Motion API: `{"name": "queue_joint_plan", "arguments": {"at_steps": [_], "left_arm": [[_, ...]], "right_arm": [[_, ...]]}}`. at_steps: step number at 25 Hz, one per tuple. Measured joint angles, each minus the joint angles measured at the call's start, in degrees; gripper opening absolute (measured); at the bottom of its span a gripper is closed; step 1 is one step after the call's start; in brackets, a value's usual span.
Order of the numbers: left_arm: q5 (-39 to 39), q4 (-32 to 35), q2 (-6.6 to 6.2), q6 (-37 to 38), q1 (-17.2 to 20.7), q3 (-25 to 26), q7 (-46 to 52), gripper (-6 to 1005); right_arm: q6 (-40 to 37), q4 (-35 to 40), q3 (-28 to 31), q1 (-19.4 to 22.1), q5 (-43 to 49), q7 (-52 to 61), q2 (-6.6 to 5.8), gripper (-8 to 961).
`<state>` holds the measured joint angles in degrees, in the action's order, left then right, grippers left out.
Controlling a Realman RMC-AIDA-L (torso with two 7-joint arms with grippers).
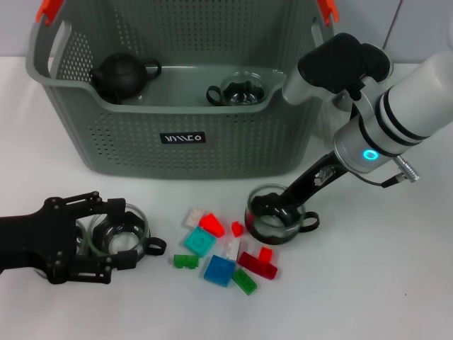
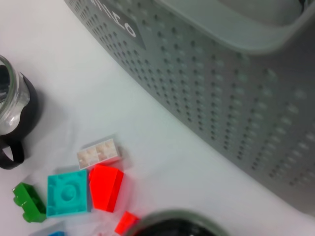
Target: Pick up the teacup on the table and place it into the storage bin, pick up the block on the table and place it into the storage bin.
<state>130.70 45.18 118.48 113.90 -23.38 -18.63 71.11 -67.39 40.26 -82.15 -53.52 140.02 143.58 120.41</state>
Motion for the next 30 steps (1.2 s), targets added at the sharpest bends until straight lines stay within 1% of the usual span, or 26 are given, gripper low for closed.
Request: {"name": "queue_joint_plan", "arguments": {"at_steps": [5, 9, 13, 17, 22, 23, 24, 27, 30], "left_arm": [[-0.18, 0.00, 0.00, -0.04, 0.00, 0.09, 0.03, 935], [-0.18, 0.00, 0.00, -0.09, 0.00, 0.09, 0.10, 935], [-0.08, 0.00, 0.00, -0.09, 0.00, 0.16, 0.18, 935], [0.00, 0.00, 0.00, 0.03, 0.00, 0.18, 0.34, 935], [-0.32, 0.00, 0.00, 0.28, -0.08, 0.17, 0.40, 935], [-0.36, 0.00, -0.02, 0.31, -0.10, 0.20, 0.41, 935], [-0.39, 0.00, -0.03, 0.31, -0.13, 0.21, 0.41, 935], [-0.42, 0.00, -0.10, 0.33, -0.27, 0.24, 0.43, 935], [-0.44, 0.00, -0.16, 0.29, -0.43, 0.26, 0.42, 935]], "right_arm": [[-0.48, 0.14, 0.07, -0.04, 0.00, 0.03, 0.00, 83], [-1.04, 0.88, 0.14, -0.02, 0.00, 0.04, 0.00, 67], [-2.18, 3.59, 0.16, 0.53, -0.01, 0.64, -0.01, 64], [-6.32, 10.08, 0.23, 1.62, -0.42, 2.17, 0.08, 64], [-12.84, 17.63, 0.20, 1.77, -6.02, 3.51, 0.02, 64], [-14.77, 20.46, 0.24, 1.32, -8.13, 4.03, -0.05, 64], [-14.77, 20.46, 0.24, 1.32, -8.13, 4.03, -0.05, 64], [-16.57, 24.41, 0.40, -0.04, -10.26, 4.87, -0.12, 64], [-16.71, 27.11, 2.02, -2.30, -10.29, 5.12, -0.24, 63]]}}
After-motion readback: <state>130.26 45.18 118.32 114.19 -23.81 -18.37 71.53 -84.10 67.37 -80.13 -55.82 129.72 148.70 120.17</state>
